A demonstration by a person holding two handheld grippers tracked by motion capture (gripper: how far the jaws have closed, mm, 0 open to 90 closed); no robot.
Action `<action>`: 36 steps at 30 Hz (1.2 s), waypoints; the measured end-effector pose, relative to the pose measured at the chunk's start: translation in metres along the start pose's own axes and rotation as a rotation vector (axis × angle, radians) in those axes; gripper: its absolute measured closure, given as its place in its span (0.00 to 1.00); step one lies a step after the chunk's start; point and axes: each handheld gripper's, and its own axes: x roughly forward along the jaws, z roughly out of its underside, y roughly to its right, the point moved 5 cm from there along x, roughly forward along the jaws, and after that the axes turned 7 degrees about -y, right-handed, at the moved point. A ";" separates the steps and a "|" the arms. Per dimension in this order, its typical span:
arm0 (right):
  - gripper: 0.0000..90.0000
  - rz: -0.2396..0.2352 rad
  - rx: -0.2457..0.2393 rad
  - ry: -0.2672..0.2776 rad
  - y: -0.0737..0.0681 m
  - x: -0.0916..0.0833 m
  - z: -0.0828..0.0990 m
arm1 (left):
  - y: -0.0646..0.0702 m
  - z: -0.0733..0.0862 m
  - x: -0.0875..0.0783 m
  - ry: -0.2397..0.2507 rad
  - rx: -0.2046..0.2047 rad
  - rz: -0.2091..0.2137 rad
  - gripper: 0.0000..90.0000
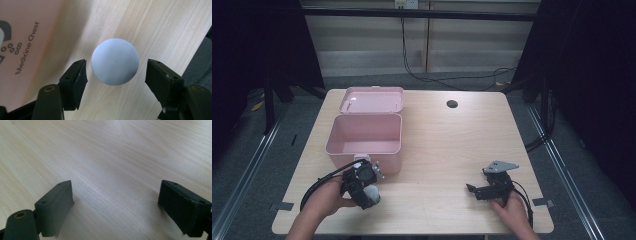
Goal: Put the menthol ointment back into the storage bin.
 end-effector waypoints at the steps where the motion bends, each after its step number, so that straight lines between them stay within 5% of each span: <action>1: 0.14 0.000 0.000 0.000 0.000 0.000 0.000 | 0.000 0.000 0.000 -0.001 0.000 0.003 0.38; 36: 0.14 0.000 0.000 0.000 0.000 0.000 0.000 | -0.001 -0.011 -0.005 -0.041 -0.012 0.031 0.56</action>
